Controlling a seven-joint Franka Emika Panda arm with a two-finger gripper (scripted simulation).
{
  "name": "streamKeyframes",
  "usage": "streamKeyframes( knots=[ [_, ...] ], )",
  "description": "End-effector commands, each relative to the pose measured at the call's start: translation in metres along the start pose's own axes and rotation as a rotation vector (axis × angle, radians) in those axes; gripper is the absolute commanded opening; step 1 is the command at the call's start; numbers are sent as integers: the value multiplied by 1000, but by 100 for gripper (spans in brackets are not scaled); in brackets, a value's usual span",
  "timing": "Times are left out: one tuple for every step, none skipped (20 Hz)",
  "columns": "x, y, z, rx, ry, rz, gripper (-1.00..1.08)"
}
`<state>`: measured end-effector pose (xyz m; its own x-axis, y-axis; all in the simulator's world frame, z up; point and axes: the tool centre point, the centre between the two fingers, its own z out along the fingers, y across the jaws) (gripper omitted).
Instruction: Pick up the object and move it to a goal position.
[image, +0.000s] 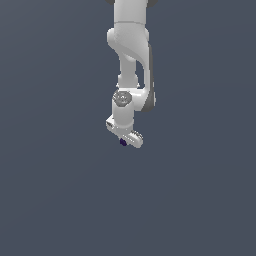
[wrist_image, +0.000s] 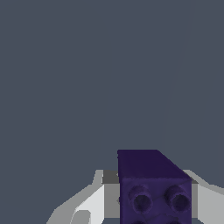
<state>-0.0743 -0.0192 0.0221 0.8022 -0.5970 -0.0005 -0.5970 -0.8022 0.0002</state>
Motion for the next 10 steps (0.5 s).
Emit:
streamKeyframes(
  knots=[
    [0,0,0,0,0,0,-100],
    [0,0,0,0,0,0,-100],
    [0,0,0,0,0,0,-100],
    [0,0,0,0,0,0,-100],
    [0,0,0,0,0,0,-100],
    [0,0,0,0,0,0,-100],
    [0,0,0,0,0,0,-100],
    [0,0,0,0,0,0,-100],
    [0,-1,0,0,0,0,-100],
    [1,-2,-1,0,0,0,-100]
  ],
)
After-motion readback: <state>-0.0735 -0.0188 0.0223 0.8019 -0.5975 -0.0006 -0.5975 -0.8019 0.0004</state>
